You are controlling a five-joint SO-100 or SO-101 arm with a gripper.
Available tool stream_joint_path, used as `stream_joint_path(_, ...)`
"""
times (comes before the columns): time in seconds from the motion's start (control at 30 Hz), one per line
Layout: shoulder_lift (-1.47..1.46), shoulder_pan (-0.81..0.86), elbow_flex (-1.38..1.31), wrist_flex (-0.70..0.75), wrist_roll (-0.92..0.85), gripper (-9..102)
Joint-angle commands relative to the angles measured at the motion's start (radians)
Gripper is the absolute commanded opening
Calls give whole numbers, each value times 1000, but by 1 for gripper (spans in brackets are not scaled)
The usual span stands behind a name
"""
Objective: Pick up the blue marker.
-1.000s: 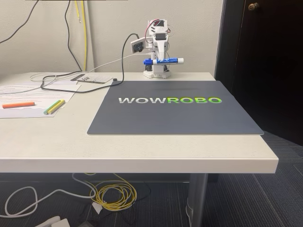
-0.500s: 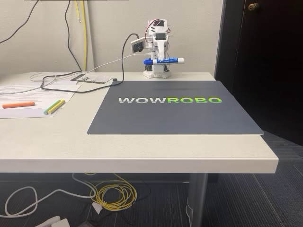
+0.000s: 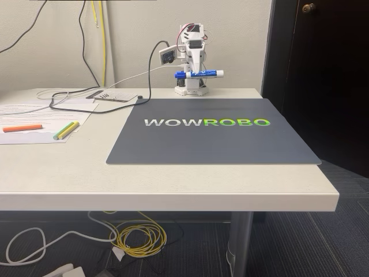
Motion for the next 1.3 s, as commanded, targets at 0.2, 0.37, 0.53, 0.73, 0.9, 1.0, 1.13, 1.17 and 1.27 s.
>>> stream_joint_path(0.2,6,5,-3,-17,0,0)
stream_joint_path(0.37,5,5,-3,-20,3,0)
stream_joint_path(0.53,5,6,-3,-23,3,0)
stream_joint_path(0.73,-2,8,-3,-28,3,0)
stream_joint_path(0.9,-3,8,-3,-29,5,4)
stream_joint_path(1.0,-5,8,-3,-32,6,5)
stream_joint_path(1.13,-11,8,-3,-38,6,5)
stream_joint_path(1.17,-11,8,-3,-38,6,5)
stream_joint_path(1.27,-11,8,-3,-38,6,5)
